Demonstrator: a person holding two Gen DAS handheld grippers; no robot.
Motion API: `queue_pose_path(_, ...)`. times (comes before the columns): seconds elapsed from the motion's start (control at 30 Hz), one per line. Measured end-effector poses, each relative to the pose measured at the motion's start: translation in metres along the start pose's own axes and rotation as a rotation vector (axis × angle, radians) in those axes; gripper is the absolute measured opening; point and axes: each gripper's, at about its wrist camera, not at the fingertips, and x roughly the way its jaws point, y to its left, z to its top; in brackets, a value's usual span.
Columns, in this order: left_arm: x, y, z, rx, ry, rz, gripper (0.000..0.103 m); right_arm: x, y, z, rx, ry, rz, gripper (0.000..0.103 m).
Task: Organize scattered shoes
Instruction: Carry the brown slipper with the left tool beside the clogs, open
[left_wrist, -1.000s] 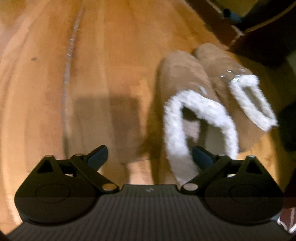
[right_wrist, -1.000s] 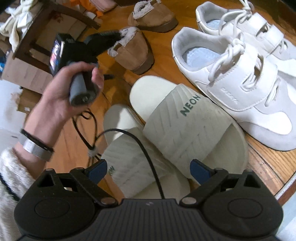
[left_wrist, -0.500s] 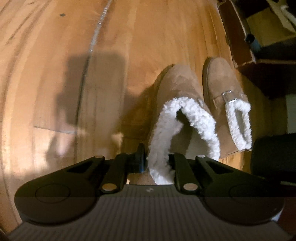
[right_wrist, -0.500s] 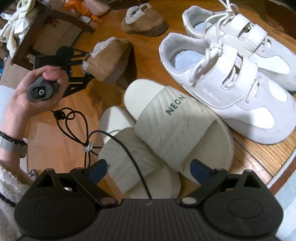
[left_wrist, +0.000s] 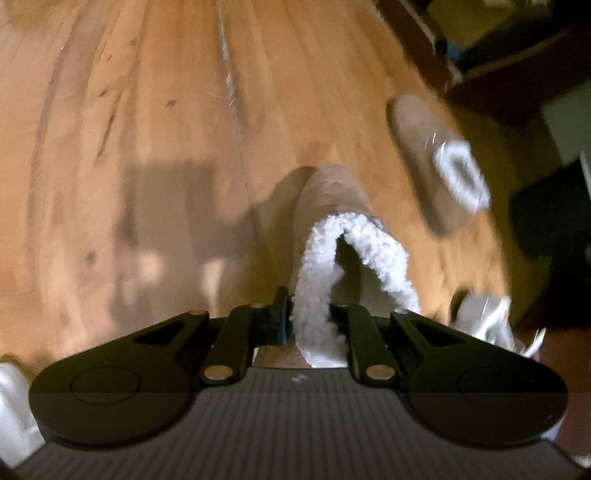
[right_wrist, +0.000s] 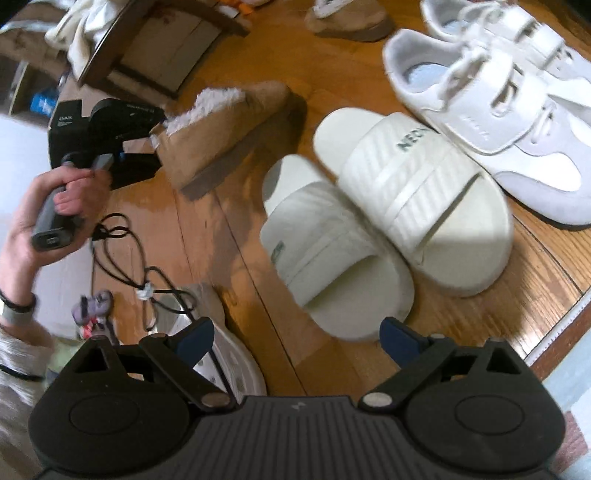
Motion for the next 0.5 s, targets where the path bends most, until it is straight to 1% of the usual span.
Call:
queue_pose_path(0.03,-0.007,0.006,-0.006,0.005,0.017,0.007,0.011,0.001,0.004,-0.002,-0.011,0.008,0.0,0.097)
queue_pose_path(0.1,-0.02,0.015,-0.016,0.011,0.019,0.012,0.011,0.003,0.013,-0.007,-0.027,0.022,0.005,0.097)
queue_pose_path(0.17,-0.043,0.028,-0.034,0.036,0.015,0.01,0.011,0.004,0.023,-0.013,-0.047,0.032,0.005,0.097)
queue_pose_path(0.27,-0.059,0.034,-0.053,0.122,0.029,0.046,0.011,0.008,0.036,-0.022,-0.086,0.055,0.002,0.097)
queue_pose_path(0.33,-0.064,0.041,-0.064,0.138,0.058,0.056,0.012,0.012,0.042,-0.025,-0.105,0.068,-0.002,0.097)
queue_pose_path(0.37,-0.065,0.045,-0.072,0.145,0.085,0.059,0.013,0.014,0.046,-0.029,-0.12,0.075,-0.009,0.097)
queue_pose_path(0.5,-0.08,0.053,-0.095,0.21,0.095,0.062,0.016,0.02,0.059,-0.036,-0.191,0.083,-0.078,0.097)
